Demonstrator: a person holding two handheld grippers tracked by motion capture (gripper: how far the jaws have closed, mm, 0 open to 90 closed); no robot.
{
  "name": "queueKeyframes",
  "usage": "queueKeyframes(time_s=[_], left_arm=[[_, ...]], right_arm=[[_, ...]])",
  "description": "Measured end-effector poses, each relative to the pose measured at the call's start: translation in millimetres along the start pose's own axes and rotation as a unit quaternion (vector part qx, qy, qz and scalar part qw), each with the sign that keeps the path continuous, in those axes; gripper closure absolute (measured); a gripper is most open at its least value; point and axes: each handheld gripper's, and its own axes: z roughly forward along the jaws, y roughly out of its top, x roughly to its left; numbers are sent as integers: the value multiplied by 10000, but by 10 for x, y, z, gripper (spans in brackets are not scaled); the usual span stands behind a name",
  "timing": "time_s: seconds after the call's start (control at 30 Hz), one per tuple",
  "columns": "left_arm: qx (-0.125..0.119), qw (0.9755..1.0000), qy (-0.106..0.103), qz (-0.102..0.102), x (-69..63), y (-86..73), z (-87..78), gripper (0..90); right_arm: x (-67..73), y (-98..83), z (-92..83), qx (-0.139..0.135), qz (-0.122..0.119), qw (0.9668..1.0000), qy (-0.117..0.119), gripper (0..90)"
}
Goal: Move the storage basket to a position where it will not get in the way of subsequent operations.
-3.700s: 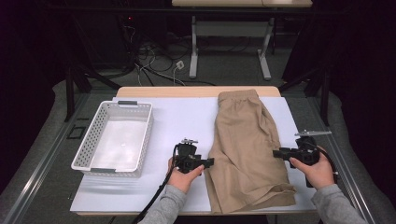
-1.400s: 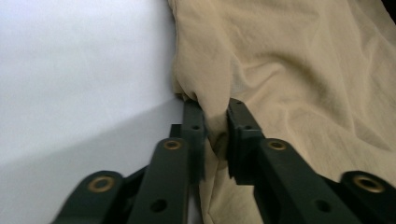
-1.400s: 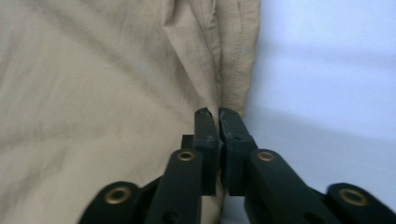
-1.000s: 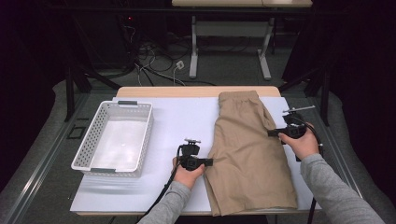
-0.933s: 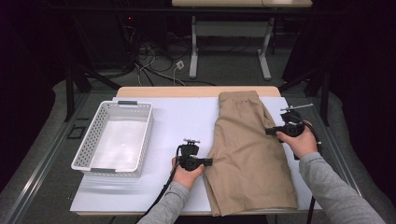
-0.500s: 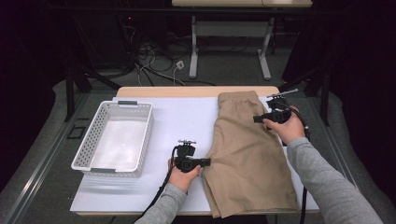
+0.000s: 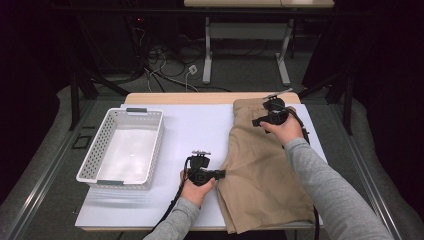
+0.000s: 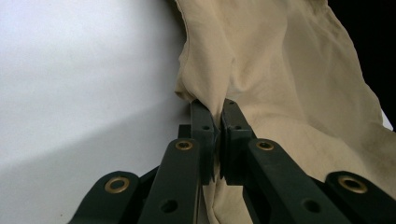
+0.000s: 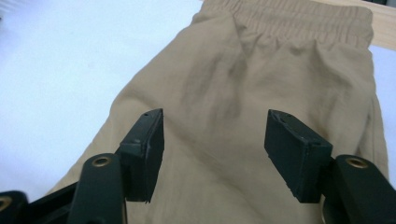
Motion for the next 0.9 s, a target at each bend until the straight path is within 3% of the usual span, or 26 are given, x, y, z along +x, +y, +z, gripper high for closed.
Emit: queueKeyframes(time_s=[0.27,0.47,0.63,0.9], left_arm=[[-13,10000,-15,-13,12,-7,-8,863],[-28,10000,-19,-17,12,-13,-3,864],[-30,10000,-27,-25,16,-15,0,864],[-11,10000,-22,-24,25,-18,7,863]], right_arm=[[211,65,93,92,-318,9995,5,333],[330,81,158,119,-327,9994,9,330],[404,87,245,161,-311,9993,132,265],[497,36,421,282,-316,9991,-65,191]])
